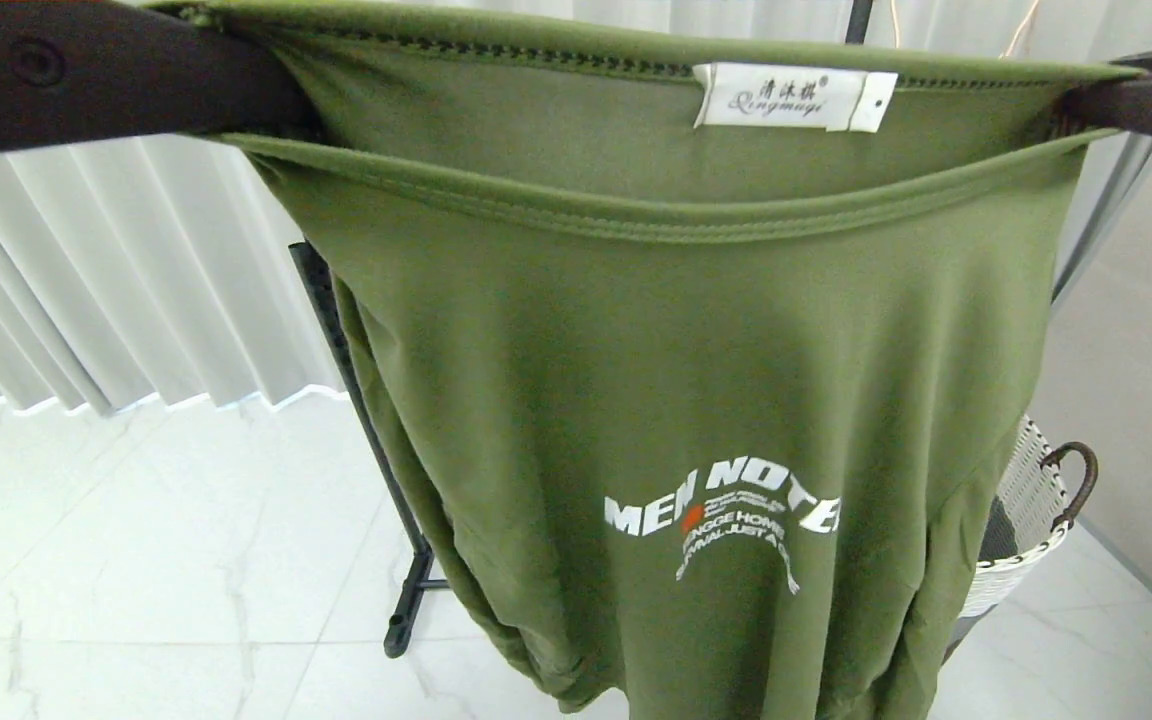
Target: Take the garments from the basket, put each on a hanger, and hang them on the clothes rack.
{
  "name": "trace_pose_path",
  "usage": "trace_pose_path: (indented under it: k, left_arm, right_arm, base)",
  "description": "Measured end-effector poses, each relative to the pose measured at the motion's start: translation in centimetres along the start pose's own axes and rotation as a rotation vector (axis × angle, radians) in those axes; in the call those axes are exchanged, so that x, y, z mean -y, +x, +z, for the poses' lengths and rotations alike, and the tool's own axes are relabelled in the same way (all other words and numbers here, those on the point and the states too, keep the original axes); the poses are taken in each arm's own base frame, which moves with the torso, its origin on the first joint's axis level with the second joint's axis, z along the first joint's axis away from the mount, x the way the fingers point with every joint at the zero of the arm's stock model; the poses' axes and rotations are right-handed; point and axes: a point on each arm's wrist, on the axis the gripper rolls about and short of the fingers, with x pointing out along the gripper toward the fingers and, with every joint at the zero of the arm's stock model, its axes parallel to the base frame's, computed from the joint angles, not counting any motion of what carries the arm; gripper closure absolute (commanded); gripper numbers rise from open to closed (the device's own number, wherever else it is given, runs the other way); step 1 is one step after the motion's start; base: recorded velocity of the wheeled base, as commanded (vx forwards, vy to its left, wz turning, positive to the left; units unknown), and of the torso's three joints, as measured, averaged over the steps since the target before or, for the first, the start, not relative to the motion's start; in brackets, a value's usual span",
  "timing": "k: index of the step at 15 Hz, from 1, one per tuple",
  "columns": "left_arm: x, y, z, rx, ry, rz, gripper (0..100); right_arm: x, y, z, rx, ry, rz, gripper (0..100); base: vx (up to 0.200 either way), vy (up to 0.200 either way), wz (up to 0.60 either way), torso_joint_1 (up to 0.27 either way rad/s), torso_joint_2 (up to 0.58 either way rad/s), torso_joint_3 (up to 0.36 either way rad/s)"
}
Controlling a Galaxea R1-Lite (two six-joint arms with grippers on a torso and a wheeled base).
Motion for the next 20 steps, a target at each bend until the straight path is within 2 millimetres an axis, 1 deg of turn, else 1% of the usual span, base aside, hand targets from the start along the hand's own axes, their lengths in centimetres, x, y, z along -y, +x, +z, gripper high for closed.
trace_pose_path:
  k: [2, 4, 8, 11, 13, 16, 18, 20]
  left_arm:
    - [0.1, 0.3, 0.0, 0.003, -0.004, 0.009, 100]
    - [-0.2, 0.7, 0.0, -0.005, -0.005, 0.035, 100]
    - [-1.9, 1.7, -0.1, -0.021, -0.028, 0.154, 100]
    - [-2.4, 1.7, -0.2, -0.026, -0.031, 0.179, 100]
    - [-2.6, 1.4, -0.2, -0.026, 0.004, 0.198, 100]
    - [-3.8, 0.7, -0.6, -0.041, 0.128, 0.243, 100]
    - [-4.3, 0.1, -0.9, -0.044, 0.131, 0.263, 100]
    - [-4.6, -0.2, -0.8, -0.031, 0.120, 0.272, 100]
  right_arm:
    - [-0.1, -0.1, -0.4, -0.017, -0.018, -0.007, 0]
    - [-0.1, -0.6, -1.1, -0.027, -0.042, 0.001, 0]
    - [0.2, -2.8, -1.9, -0.001, -0.045, 0.037, 0]
    - [0.8, -3.9, -2.2, 0.001, -0.031, 0.002, 0]
    - [1.7, -4.0, -3.1, -0.065, -0.036, -0.100, 0]
    - [4.2, -4.1, -4.9, -0.242, -0.053, -0.352, 0]
    - [5.9, -4.5, -6.3, -0.347, -0.065, -0.515, 0]
    - [6.9, -5.0, -7.7, -0.437, -0.068, -0.629, 0]
  base:
    - [0.000, 0.000, 0.00, 0.000, 0.00, 0.000]
    - [0.000, 0.000, 0.00, 0.000, 0.00, 0.000]
    - [0.000, 0.000, 0.00, 0.000, 0.00, 0.000]
    - [0.000, 0.000, 0.00, 0.000, 0.00, 0.000]
    - [0.000, 0.000, 0.00, 0.000, 0.00, 0.000]
    - [0.000, 0.000, 0.00, 0.000, 0.00, 0.000]
    - [0.000, 0.000, 0.00, 0.000, 0.00, 0.000]
    - [0.000, 0.000, 0.00, 0.000, 0.00, 0.000]
